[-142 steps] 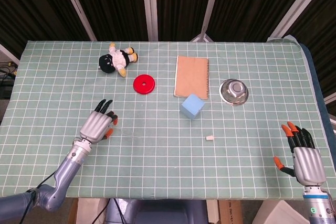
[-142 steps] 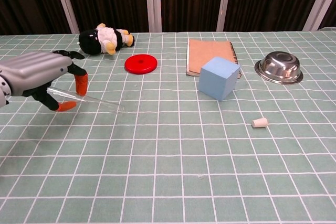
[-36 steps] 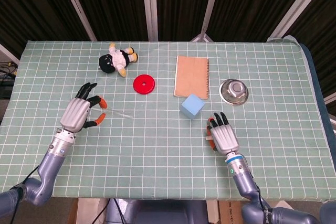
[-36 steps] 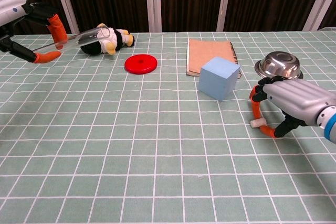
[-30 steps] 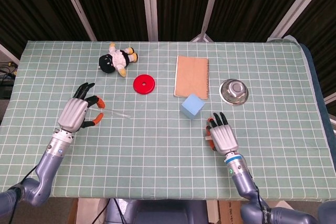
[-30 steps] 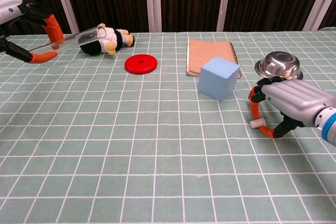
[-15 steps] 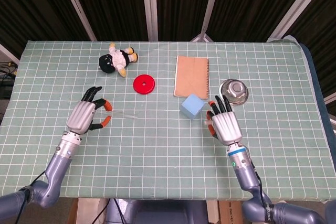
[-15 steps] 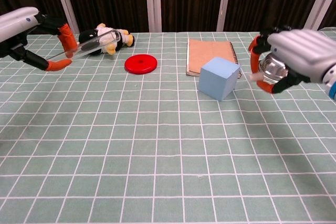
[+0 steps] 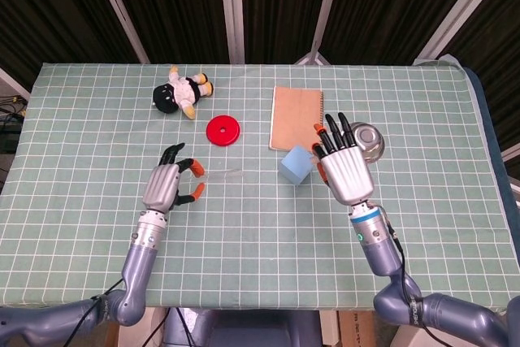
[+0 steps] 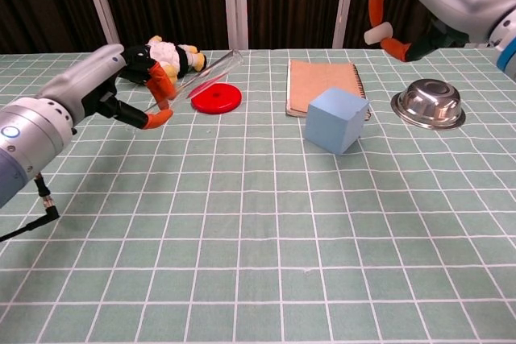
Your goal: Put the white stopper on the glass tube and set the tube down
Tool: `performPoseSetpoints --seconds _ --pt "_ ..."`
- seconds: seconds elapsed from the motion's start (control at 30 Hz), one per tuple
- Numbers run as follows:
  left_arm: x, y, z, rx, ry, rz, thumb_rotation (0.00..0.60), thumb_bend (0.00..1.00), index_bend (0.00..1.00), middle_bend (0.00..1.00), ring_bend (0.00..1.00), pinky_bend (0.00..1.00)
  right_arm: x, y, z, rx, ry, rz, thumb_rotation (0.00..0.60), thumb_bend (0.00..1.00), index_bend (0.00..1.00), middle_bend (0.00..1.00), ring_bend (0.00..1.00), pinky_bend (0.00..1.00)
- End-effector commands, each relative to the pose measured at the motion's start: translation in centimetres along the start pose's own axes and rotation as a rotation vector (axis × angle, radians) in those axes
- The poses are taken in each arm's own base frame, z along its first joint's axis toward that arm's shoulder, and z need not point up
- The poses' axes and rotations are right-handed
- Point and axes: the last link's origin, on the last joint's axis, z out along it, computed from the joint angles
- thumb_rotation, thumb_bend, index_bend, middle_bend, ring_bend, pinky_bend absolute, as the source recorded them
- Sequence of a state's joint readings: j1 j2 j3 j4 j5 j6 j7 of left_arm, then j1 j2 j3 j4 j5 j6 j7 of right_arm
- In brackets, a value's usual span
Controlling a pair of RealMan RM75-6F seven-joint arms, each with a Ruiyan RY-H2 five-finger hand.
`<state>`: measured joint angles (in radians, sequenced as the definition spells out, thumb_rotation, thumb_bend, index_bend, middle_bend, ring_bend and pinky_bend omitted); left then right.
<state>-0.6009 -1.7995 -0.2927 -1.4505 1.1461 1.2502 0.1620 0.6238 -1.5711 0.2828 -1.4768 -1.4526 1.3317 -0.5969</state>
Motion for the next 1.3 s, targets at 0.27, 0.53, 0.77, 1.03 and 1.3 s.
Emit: performPoseSetpoints --seconds 0.27,0.53,0.77,1.03,1.3 --pt "-0.6 0.5 0.2 0.073 0.034 0.014 0.600 0.58 0.56 0.50 0.09 0.00 -0.6 -2.6 1.4 0.129 0.057 -0.128 0.600 0.44 0.56 0.23 0.06 0.00" --pt "-0.3 1.0 0.4 0.134 0.032 0.018 0.600 0.58 0.57 0.50 0.09 0.00 -1.5 -4.3 1.9 0.158 0.074 -0.164 0.600 0.45 0.56 0.23 0.06 0.00" --pt "-0.2 1.2 0.6 0.159 0.021 0.020 0.600 0.58 0.57 0.50 0.09 0.00 -2.2 -5.6 2.7 0.152 0.078 -0.175 0.600 0.45 0.56 0.23 0.06 0.00" --pt "-0.7 1.8 1.1 0.164 0.005 0.022 0.600 0.58 0.57 0.50 0.09 0.00 -2.4 -6.4 3.6 0.133 0.089 -0.174 0.600 0.44 0.56 0.23 0.06 0.00" --pt "-1.9 3.3 1.5 0.158 -0.015 -0.004 0.600 0.58 0.57 0.50 0.09 0.00 -2.4 -6.3 3.6 0.128 0.088 -0.175 0.600 0.44 0.56 0.23 0.06 0.00"
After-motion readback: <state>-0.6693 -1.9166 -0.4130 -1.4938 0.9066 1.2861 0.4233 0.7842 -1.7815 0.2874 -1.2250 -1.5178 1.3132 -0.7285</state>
